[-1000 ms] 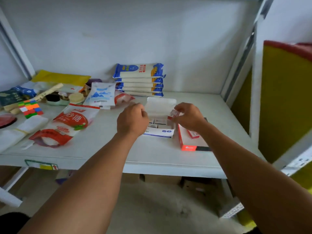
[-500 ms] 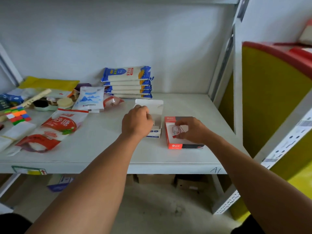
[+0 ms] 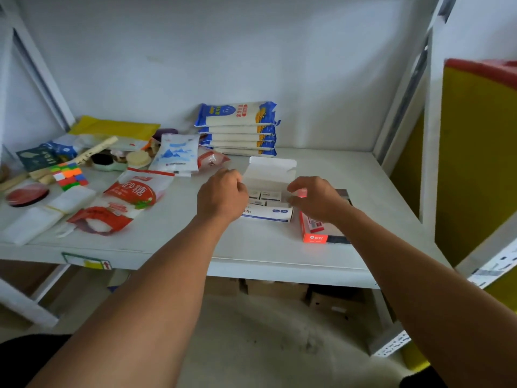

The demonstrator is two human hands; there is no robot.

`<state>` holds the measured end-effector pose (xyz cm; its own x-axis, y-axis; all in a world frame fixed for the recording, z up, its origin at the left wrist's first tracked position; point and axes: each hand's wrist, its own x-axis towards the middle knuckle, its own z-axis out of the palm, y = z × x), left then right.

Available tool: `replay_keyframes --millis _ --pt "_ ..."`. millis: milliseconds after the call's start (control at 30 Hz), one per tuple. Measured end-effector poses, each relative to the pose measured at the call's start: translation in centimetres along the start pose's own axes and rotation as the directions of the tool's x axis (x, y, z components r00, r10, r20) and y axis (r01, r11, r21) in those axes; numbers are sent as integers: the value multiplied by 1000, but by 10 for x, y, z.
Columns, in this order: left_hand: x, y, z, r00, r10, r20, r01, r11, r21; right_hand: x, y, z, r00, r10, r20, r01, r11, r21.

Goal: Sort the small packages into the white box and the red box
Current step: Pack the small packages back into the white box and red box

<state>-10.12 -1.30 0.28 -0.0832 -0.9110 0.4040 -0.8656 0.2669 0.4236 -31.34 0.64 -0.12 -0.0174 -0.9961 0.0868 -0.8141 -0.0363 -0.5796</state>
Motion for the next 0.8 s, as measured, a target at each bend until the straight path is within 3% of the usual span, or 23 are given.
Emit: replay_keyframes --millis 100,367,500,667,800 --pt "6 -15 3 1000 -24 2 24 1000 18 12 -13 16 998 -45 35 46 998 -35" --pt "51 -31 20 999 -54 10 54 998 13 72 -32 35 991 -103 85 126 937 -327" --pt "54 -32 27 999 -40 30 40 999 6 83 -42 51 972 -119 204 191 905 -380" --pt "47 -33 26 991 -11 135 10 1000 12 83 -45 62 968 -65 241 168 886 -433" --pt "41 -35 25 975 -1 223 8 1000 -30 76 -51 50 932 -69 356 235 863 -447"
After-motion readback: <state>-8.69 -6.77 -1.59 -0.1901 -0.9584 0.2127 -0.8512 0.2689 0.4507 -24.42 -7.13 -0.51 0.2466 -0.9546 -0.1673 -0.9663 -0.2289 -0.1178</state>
